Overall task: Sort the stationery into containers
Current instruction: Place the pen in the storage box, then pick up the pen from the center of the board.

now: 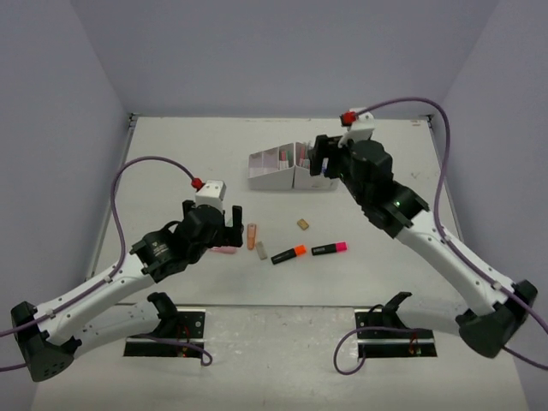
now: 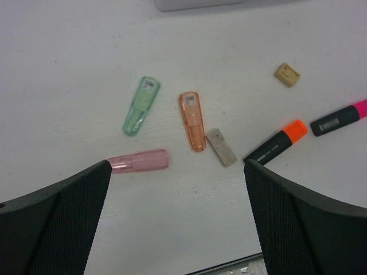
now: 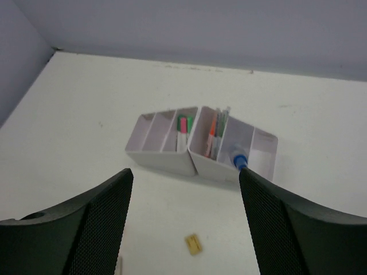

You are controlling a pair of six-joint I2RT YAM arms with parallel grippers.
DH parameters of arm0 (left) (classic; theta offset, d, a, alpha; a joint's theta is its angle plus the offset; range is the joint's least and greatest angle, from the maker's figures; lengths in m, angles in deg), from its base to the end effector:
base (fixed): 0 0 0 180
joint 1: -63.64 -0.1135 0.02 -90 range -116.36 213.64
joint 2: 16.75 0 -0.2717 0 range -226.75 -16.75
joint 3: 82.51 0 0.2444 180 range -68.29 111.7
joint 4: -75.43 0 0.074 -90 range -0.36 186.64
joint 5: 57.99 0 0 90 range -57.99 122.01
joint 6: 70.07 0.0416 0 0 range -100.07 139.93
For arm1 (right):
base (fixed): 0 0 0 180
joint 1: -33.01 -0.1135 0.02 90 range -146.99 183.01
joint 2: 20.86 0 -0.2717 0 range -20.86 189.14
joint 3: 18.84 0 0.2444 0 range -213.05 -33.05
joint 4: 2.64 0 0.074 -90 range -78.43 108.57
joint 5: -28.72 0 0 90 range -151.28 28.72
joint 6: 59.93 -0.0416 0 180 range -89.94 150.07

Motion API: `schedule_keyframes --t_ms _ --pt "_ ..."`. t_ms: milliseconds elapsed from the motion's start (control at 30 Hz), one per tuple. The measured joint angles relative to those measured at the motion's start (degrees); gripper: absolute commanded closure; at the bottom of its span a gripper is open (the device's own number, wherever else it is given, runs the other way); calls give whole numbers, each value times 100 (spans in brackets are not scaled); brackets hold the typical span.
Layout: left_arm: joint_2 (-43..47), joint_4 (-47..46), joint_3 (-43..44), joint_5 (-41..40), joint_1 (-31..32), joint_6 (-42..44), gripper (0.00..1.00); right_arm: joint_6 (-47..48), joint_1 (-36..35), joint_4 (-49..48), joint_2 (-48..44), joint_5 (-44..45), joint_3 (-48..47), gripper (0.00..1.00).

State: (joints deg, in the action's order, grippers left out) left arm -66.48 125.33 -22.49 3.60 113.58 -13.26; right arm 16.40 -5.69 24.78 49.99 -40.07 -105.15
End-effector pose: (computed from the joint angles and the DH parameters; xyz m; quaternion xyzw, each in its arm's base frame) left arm 0.1246 -0.1174 0.2940 0.0244 0.8831 -0.1077 0.4561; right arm 0.2254 0.1613 0.4119 -0.0524 0.7706 0.1448 0.6184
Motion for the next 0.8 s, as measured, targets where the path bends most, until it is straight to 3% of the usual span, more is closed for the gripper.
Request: schedule_keyframes --t_ms 100,367,600,733,800 --pt "-291 -224 -7 348 7 74 0 -281 20 422 -1051 -107 865 1" --pt "-1177 -776 -13 877 253 181 0 -1722 57 1012 -1983 -24 3039 1" --pt "-2671 -1157 556 1290 941 729 6 -2592 77 1443 -2508 608 3202 2" --pt "-3347 -1459 682 1713 972 1295 23 -2582 88 1431 -3426 635 3216 5" --pt "-3688 -1525 787 1836 972 1563 26 -2540 89 1413 -3702 603 3216 6"
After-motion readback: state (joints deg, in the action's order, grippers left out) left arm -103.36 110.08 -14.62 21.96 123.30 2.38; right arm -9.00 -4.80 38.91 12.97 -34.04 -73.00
